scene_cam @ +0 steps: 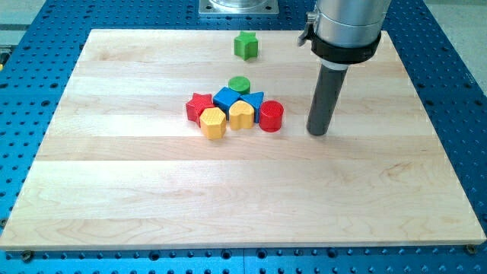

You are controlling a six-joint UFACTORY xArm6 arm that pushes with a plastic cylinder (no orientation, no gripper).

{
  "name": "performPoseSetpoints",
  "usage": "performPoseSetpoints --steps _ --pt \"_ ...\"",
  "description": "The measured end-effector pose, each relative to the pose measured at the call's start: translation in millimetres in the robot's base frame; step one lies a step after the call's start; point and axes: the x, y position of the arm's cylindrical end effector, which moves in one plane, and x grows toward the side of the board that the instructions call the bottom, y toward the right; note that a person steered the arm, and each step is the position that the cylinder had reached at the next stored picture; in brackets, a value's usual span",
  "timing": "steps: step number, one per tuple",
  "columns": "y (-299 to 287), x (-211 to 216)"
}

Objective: Put your hand vertically above the green circle

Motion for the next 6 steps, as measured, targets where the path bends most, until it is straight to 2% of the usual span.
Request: performPoseSetpoints --steps 2,3,4,5,6 --pt "-9.4 15.2" --pt "31.3 13.5" --pt "47.2 -38.1" --pt "17.4 -125.6" --pt "-95.2 -132.4"
